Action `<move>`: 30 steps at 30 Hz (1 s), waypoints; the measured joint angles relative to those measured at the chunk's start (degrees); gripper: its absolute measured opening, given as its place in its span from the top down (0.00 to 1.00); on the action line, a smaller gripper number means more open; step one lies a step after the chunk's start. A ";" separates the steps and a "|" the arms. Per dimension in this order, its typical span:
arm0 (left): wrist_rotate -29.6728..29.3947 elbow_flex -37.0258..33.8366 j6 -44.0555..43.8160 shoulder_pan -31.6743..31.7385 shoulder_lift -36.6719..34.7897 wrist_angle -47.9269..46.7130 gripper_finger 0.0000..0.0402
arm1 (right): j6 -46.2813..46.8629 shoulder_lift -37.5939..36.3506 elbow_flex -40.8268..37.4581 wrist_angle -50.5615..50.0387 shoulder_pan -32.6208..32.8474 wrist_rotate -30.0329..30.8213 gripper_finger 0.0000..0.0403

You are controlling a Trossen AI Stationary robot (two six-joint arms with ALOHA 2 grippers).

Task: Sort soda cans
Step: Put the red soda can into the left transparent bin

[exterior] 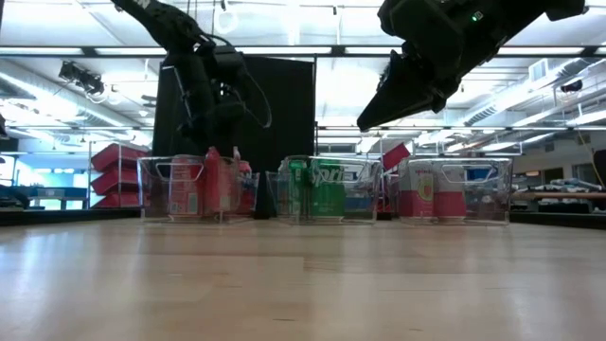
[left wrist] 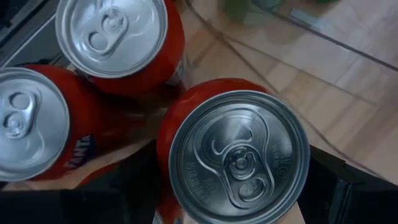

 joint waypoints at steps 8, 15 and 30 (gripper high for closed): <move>-0.50 -0.33 0.54 0.02 0.11 0.88 0.29 | 0.00 0.00 0.00 0.61 0.00 0.00 1.00; -0.42 0.05 0.73 -0.04 2.08 1.01 0.22 | 0.00 0.00 0.00 0.69 0.01 -0.12 1.00; -0.68 0.34 4.04 -0.37 2.91 1.17 0.16 | 0.00 0.00 0.00 0.85 0.22 -0.57 1.00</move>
